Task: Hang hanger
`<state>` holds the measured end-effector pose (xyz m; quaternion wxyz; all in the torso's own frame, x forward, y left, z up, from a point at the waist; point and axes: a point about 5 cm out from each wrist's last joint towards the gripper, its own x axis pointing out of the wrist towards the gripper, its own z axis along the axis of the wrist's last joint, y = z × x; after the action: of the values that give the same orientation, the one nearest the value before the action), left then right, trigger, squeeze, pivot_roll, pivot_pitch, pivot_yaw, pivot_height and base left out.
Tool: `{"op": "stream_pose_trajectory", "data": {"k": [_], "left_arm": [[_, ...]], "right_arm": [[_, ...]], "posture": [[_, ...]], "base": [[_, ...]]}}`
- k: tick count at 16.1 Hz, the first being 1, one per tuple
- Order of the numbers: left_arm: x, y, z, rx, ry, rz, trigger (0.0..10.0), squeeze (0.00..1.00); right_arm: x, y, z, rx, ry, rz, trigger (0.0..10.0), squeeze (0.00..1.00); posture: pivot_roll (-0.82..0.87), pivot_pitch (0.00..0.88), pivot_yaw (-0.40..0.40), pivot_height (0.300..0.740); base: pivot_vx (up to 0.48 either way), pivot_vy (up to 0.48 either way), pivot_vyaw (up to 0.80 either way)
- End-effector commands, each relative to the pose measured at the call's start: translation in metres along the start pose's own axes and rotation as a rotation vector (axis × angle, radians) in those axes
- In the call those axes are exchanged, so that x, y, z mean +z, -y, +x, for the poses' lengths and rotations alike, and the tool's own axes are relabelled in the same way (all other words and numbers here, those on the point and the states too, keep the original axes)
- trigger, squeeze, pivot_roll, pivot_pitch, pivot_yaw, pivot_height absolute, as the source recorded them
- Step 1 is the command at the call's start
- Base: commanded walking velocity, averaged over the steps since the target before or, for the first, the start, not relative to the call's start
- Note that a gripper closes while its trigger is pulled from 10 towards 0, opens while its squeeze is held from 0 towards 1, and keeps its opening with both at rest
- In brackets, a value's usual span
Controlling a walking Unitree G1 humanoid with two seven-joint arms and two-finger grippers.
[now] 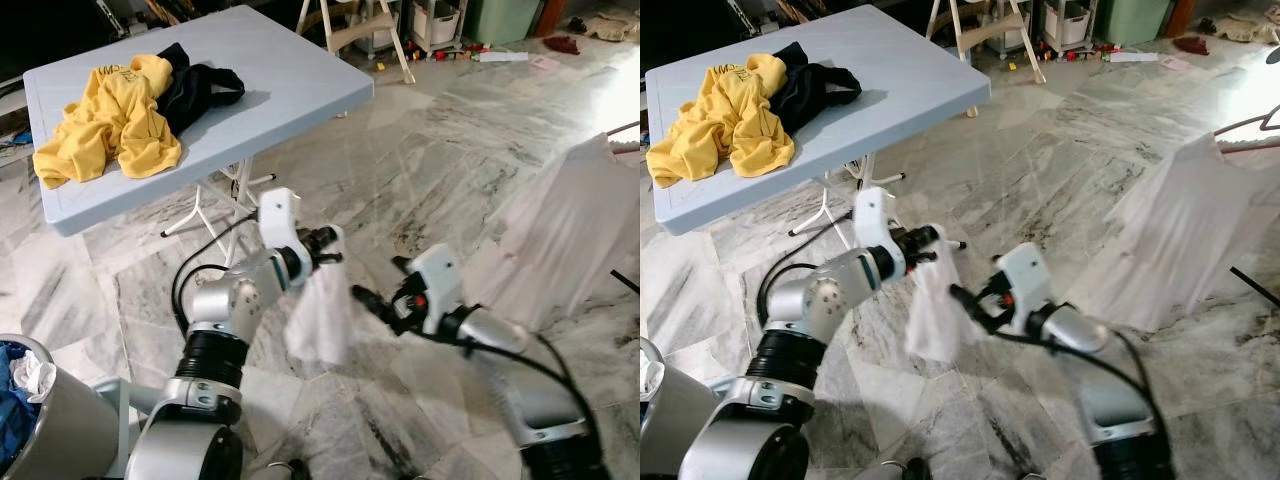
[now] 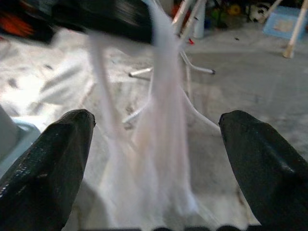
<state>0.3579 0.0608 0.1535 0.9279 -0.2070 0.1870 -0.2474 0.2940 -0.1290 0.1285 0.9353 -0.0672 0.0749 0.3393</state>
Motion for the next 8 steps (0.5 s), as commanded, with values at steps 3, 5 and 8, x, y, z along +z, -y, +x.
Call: {"op": "stream_pose_trajectory", "data": {"k": [3,5,8], "left_arm": [[0.007,0.009,0.0,-0.066,0.018,0.034,10.0,0.0],[0.009,0.011,0.003,-0.061,0.029,0.035,10.0,0.0],[0.016,0.017,0.006,-0.075,0.045,0.04,10.0,0.0]], "right_arm": [[0.005,-0.011,0.001,0.04,0.029,0.013,10.0,0.0],[0.006,-0.019,0.001,0.085,0.029,0.028,10.0,0.0],[0.005,-0.027,0.002,0.126,0.025,0.036,10.0,0.0]], "posture": [[-0.11,0.129,0.15,0.74],[-0.11,0.129,0.154,0.74],[-0.11,0.128,0.158,0.74]], "base": [[0.0,0.0,0.0],[0.0,0.0,0.0],[0.0,0.0,0.0]]}}
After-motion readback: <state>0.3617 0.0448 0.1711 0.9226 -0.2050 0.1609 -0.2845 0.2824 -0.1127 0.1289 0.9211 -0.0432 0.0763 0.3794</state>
